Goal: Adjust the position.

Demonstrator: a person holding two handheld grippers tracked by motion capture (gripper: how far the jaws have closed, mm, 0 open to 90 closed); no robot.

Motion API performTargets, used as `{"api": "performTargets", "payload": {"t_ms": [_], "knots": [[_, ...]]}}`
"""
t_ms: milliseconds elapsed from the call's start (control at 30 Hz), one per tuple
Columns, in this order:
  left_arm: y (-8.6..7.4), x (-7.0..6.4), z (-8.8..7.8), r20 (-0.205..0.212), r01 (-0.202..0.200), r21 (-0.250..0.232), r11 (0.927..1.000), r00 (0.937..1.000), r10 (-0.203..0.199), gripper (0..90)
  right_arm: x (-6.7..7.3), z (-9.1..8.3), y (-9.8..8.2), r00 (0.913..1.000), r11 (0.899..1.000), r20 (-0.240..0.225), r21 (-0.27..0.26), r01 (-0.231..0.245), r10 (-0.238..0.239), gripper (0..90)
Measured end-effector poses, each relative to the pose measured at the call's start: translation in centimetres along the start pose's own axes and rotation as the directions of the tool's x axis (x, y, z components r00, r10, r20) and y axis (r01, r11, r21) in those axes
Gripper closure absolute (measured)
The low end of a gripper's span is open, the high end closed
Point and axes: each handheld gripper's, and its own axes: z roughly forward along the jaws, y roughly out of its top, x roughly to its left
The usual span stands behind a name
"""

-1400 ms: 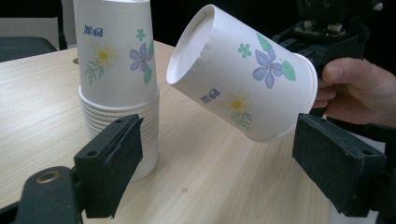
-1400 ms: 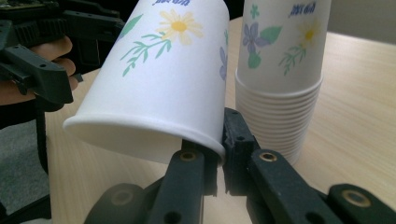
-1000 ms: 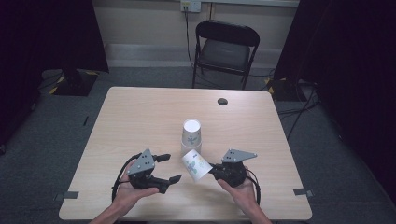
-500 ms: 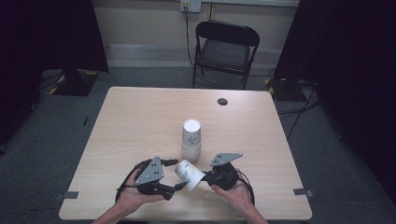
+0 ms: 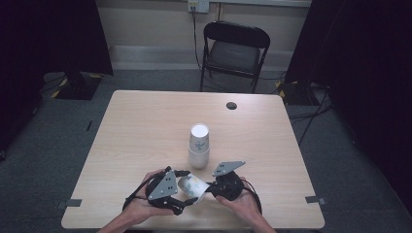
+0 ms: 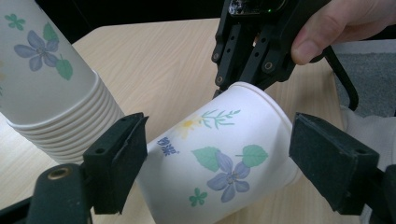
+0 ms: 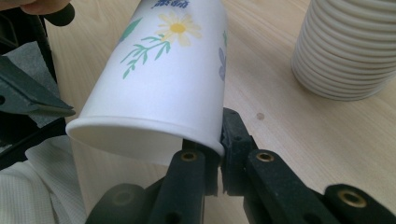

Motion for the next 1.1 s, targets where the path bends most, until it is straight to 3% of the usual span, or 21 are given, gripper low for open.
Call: {"api": "performTargets", "payload": {"t_ms": [167,333,400,533,700,800,1000,1100], "knots": [[-0.2,0.2,-0.1,-0.007,0.007,-0.01,0.9999,0.9999,-0.007,18.1,0.0,-0.3,0.1,0.9999,1.0,-0.006,-0.024,0.015,-0.015,87.4],[-0.3,0.0,0.2,-0.007,-0.023,0.02,0.9995,0.9997,0.024,15.6,-0.2,-0.7,0.1,0.9999,0.999,-0.009,-0.038,0.011,-0.011,87.5],[-0.4,0.0,0.4,0.001,-0.035,0.039,0.9986,0.9994,0.034,15.5,-0.3,-1.1,0.2,0.9999,0.998,-0.005,-0.068,0.01,-0.01,88.1],[-0.4,0.0,0.4,0.003,-0.036,0.038,0.9986,0.9994,0.036,15.4,-0.4,-1.5,0.3,1.0,0.996,-0.003,-0.093,0.009,-0.009,88.4],[-0.8,0.1,0.8,0.028,-0.026,0.076,0.9968,0.9993,0.024,15.4,-0.5,-1.6,0.4,1.0,0.995,-0.003,-0.097,0.0,0.0,88.5],[-0.9,0.0,1.0,0.023,-0.036,0.084,0.9958,0.9992,0.034,15.4,-0.6,-1.6,0.4,1.0,0.995,-0.003,-0.102,-0.002,0.002,88.5],[-0.9,-0.1,1.2,0.011,-0.069,0.105,0.9921,0.9976,0.069,15.4,-0.6,-1.7,0.7,0.9992,0.992,-0.027,-0.118,-0.034,0.031,88.6],[-0.8,-0.6,1.3,-0.009,-0.131,0.103,0.986,0.9911,0.133,16.1,-0.6,-1.7,0.7,0.9988,0.99,-0.033,-0.131,-0.041,0.037,88.4]]}}
